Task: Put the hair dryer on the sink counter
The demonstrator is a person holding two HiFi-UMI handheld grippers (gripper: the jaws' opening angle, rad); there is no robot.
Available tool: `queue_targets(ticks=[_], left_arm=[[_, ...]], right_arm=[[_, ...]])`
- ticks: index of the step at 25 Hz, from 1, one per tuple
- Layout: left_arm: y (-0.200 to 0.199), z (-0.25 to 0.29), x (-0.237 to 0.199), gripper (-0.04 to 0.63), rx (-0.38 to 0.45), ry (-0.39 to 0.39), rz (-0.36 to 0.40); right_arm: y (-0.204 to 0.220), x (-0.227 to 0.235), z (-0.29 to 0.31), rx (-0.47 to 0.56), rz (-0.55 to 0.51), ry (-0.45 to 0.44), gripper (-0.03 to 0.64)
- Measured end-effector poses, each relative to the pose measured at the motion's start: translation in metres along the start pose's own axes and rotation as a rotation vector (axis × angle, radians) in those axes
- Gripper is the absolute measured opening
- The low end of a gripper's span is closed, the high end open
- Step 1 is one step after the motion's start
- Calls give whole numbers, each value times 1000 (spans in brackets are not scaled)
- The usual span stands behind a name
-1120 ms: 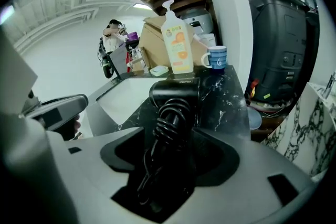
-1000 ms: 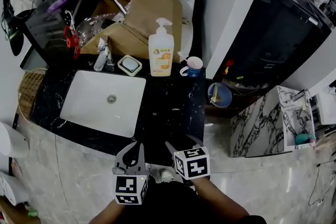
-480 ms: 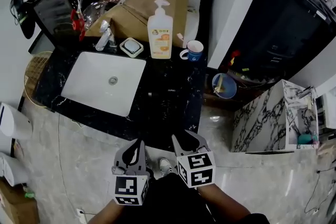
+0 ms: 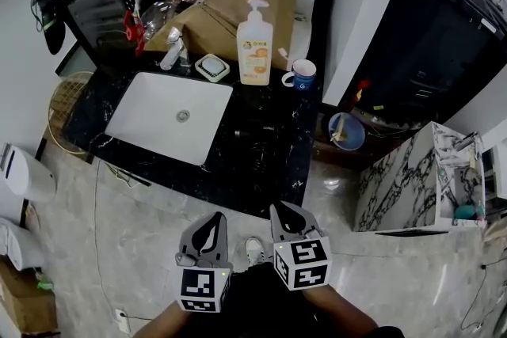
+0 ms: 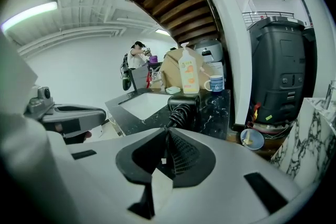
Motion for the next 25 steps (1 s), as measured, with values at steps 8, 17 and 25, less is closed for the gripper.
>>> queue_targets(ticks=[8, 17, 25], left_arm=[[26, -60, -3, 8, 13, 6, -12], [59, -155, 8, 8, 56, 5, -41], [82, -216, 34, 8, 72, 20, -40]], right_arm=[[20, -54, -38, 11, -11, -17, 28], [53, -117, -112, 35, -39, -14, 18], [79, -149, -173, 60, -45, -14, 17]])
Point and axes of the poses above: the fingertips, and each gripper's own axes: z forward along the fingers, x to its right, y out of its underside, the point moved 4 cm from there along -z, backward along the fingers, and after that the axes turned 9 degrees about -z, right-handed, at the moved point
